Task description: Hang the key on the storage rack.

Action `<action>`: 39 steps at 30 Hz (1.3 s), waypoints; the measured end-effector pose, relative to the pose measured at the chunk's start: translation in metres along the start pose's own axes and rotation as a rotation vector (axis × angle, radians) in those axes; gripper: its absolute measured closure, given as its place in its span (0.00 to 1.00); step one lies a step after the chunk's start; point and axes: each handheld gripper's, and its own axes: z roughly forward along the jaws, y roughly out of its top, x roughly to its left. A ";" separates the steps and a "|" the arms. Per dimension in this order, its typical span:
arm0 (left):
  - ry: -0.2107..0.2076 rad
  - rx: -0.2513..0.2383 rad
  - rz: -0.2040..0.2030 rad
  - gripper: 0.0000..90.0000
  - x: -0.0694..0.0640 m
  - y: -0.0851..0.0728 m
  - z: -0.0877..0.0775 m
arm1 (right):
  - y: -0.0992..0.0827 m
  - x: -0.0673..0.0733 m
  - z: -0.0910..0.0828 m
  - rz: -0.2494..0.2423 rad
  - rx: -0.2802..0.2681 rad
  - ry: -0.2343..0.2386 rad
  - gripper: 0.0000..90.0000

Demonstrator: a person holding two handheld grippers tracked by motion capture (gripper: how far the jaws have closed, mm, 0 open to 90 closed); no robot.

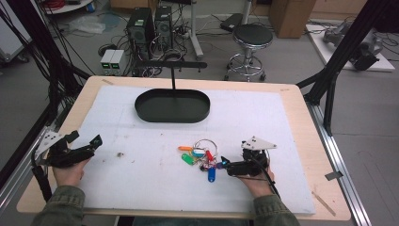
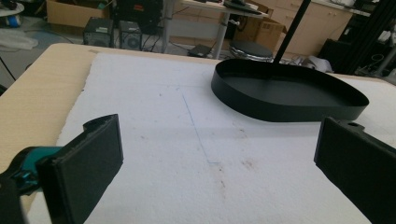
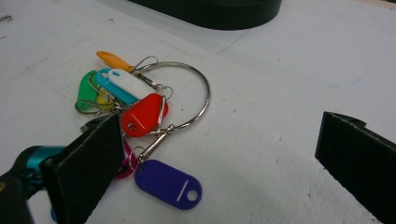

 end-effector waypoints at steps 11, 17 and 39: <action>-0.003 -0.001 0.000 0.02 0.000 0.000 0.000 | 0.002 0.009 0.010 -0.023 0.059 0.073 0.03; -0.003 0.000 0.000 0.02 0.000 0.000 0.000 | 0.003 0.015 0.016 -0.026 0.078 0.108 0.03; -0.003 0.008 0.006 0.02 -0.001 0.000 0.000 | 0.019 0.027 0.039 -0.039 0.206 0.089 0.12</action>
